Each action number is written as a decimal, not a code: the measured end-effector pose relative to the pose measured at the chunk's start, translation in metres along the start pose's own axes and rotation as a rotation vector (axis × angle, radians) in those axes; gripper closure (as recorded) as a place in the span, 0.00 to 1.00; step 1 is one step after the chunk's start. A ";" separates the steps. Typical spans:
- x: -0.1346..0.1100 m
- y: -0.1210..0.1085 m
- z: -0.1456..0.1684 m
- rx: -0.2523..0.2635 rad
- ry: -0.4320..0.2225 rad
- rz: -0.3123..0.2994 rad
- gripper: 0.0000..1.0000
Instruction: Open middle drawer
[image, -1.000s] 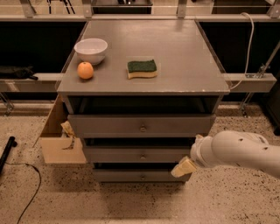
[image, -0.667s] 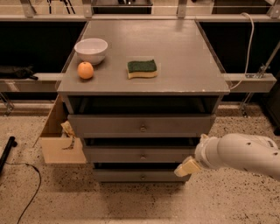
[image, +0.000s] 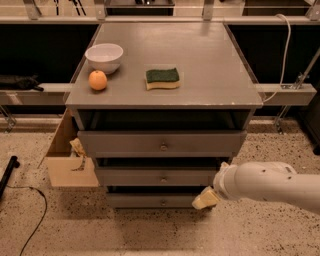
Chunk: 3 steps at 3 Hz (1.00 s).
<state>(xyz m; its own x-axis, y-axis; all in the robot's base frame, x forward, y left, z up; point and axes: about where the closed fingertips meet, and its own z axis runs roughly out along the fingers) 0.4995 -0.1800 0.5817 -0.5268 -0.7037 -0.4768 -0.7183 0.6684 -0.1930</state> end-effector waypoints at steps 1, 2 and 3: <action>0.008 0.016 0.030 -0.029 0.032 0.000 0.00; 0.010 0.022 0.059 -0.049 0.065 0.008 0.00; 0.009 0.024 0.063 -0.055 0.070 0.004 0.00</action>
Offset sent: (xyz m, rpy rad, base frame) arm 0.0178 0.0393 -0.1016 -0.0358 0.1375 -0.0097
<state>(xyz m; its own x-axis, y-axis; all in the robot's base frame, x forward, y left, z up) 0.5060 -0.1547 0.5192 -0.5589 -0.7173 -0.4160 -0.7388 0.6586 -0.1428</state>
